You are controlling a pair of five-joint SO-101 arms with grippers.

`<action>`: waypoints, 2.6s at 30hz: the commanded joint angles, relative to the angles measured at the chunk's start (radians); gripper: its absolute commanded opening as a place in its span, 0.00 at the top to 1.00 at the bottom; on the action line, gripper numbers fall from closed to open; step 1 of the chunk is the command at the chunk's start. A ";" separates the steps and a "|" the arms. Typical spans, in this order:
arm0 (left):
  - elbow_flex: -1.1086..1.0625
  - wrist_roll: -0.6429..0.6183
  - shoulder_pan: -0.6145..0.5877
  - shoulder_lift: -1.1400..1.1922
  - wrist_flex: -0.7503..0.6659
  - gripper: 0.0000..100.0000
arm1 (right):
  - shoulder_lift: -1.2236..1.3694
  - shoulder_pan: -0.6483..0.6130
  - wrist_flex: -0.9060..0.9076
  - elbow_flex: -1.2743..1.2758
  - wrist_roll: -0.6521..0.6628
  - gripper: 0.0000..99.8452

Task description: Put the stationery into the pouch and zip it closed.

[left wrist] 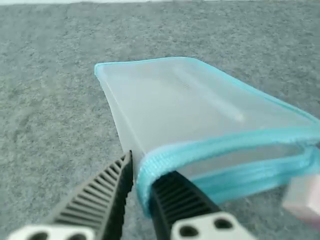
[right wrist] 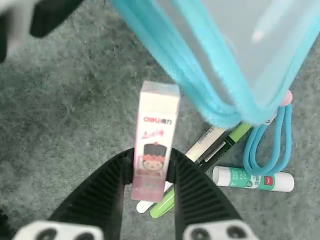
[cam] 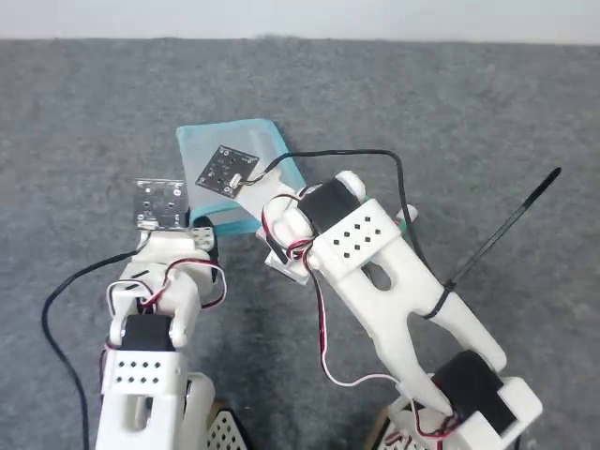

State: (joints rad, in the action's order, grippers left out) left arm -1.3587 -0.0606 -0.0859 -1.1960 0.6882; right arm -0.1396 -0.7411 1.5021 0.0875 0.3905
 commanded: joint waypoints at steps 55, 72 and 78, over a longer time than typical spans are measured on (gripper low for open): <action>0.001 0.204 0.275 -0.026 0.043 0.99 | 0.492 0.196 0.298 -0.563 -0.089 0.99; -0.012 0.204 0.238 -0.026 0.041 0.99 | 0.456 0.140 0.139 -0.569 -0.117 0.99; -0.012 0.204 0.238 -0.026 0.040 0.99 | 0.430 0.140 0.079 -0.566 -0.115 0.99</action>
State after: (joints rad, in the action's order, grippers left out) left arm -1.3771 0.1297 0.1458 -1.1960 0.7142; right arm 0.3989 -0.5861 1.6632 -0.4695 0.2831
